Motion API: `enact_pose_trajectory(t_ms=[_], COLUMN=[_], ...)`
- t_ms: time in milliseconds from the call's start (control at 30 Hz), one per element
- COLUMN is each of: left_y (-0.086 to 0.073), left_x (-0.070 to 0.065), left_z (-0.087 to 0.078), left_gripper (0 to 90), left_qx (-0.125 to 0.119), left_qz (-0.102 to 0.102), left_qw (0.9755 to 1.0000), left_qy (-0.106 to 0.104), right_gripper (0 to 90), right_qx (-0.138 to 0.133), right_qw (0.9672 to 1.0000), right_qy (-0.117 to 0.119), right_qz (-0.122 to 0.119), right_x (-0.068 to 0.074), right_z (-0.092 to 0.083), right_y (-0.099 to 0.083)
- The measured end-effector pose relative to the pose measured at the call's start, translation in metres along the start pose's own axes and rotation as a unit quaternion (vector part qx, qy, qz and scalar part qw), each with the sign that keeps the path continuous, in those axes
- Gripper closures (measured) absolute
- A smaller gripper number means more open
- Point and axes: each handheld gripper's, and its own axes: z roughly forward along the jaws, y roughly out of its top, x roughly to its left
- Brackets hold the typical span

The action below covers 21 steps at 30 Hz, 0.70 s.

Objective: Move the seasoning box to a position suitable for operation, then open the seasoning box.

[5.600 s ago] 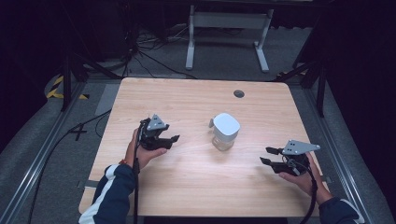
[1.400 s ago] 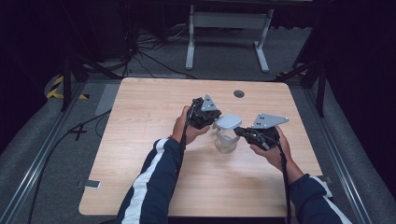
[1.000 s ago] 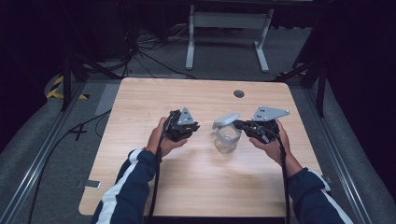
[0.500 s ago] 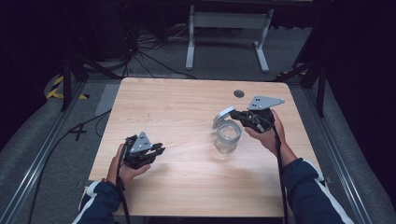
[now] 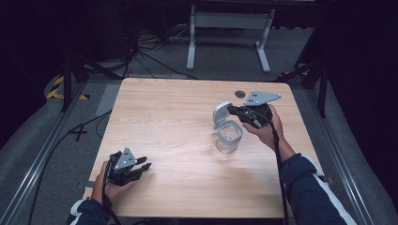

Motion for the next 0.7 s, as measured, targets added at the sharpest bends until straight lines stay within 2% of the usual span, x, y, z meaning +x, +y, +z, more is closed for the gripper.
enact_pose_trajectory(t_ms=[33, 67, 100, 167, 267, 467, 533, 567, 700], left_y=[-0.001, -0.004, -0.004, -0.009, -0.014, -0.016, -0.016, -0.016, -0.016], left_x=[0.002, 0.002, 0.003, 0.005, 0.006, 0.008, 0.008, 0.008, 0.010], left_z=[-0.001, 0.000, 0.000, 0.002, 0.006, 0.007, 0.007, 0.008, 0.008], left_gripper=[65.9, 65.1, 64.1, 61.2, 59.6, 50.6, 48.3, 47.5, 41.3], left_qx=[0.007, 0.002, 0.006, 0.009, 0.028, 0.028, 0.034, 0.029, 0.034], left_qz=[0.005, -0.002, 0.004, -0.009, -0.021, -0.029, -0.040, -0.042, -0.042], left_qw=[1.0000, 1.0000, 1.0000, 0.9999, 0.9994, 0.9992, 0.9986, 0.9987, 0.9985], left_qy=[0.001, 0.000, 0.002, -0.001, -0.003, -0.001, 0.003, 0.001, 0.005], right_gripper=[89.2, 89.1, 89.0, 88.3, 87.6, 86.3, 85.9, 85.8, 84.5], right_qx=[0.001, 0.000, 0.001, 0.004, 0.010, 0.027, 0.029, 0.030, 0.033], right_qw=[1.0000, 1.0000, 1.0000, 1.0000, 0.9999, 0.9995, 0.9993, 0.9993, 0.9989], right_qy=[-0.001, -0.002, -0.002, -0.004, -0.005, -0.015, -0.018, -0.021, -0.030], right_qz=[-0.001, -0.002, -0.001, -0.005, -0.007, -0.012, -0.012, -0.010, -0.014], right_x=[0.000, 0.000, 0.000, 0.000, 0.000, -0.004, -0.005, -0.005, -0.005], right_z=[-0.001, -0.002, -0.003, -0.006, -0.009, -0.020, -0.026, -0.029, -0.048], right_y=[0.000, 0.000, 0.000, 0.000, -0.002, -0.013, -0.018, -0.021, -0.034])
